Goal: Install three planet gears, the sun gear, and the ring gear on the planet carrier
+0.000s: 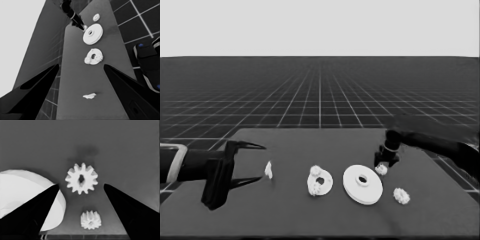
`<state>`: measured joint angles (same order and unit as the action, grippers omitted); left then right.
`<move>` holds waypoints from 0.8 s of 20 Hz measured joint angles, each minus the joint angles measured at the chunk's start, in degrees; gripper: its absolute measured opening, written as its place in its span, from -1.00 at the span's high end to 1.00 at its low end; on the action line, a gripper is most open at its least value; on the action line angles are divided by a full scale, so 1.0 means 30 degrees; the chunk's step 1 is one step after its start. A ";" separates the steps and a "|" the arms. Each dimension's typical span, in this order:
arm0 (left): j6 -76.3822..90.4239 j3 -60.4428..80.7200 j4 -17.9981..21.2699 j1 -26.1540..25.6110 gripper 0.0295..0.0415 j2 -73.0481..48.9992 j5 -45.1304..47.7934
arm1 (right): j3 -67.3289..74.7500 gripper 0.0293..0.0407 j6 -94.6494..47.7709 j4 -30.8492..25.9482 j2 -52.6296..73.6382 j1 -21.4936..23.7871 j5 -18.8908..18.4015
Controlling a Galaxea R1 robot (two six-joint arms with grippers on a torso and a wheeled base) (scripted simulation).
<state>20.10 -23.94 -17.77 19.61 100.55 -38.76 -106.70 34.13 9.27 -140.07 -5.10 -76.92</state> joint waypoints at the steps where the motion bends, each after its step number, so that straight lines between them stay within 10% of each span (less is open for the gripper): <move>1: 0.0000 0.0000 0.0000 0.0000 -0.49 0.0000 0.0000 | -0.0637 -0.61 -0.0244 0.0189 -0.0318 -0.0518 0.0439; 8: 0.0001 0.0000 0.0000 0.0000 -0.49 0.0000 0.0000 | -0.1678 -0.61 -0.0664 0.0383 -0.0825 -0.1126 0.1070; 10: 0.0001 0.0000 0.0000 0.0000 -0.49 0.0000 0.0000 | -0.1704 0.60 -0.0670 0.0389 -0.0812 -0.1128 0.1077; 16: 0.0001 0.0000 0.0000 0.0000 -0.49 0.0000 0.0000 | -0.1707 0.67 -0.0674 0.0392 -0.0826 -0.1126 0.1081</move>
<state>20.10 -23.94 -17.77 19.61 100.55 -38.76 -111.83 32.11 10.45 -142.55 -8.48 -73.68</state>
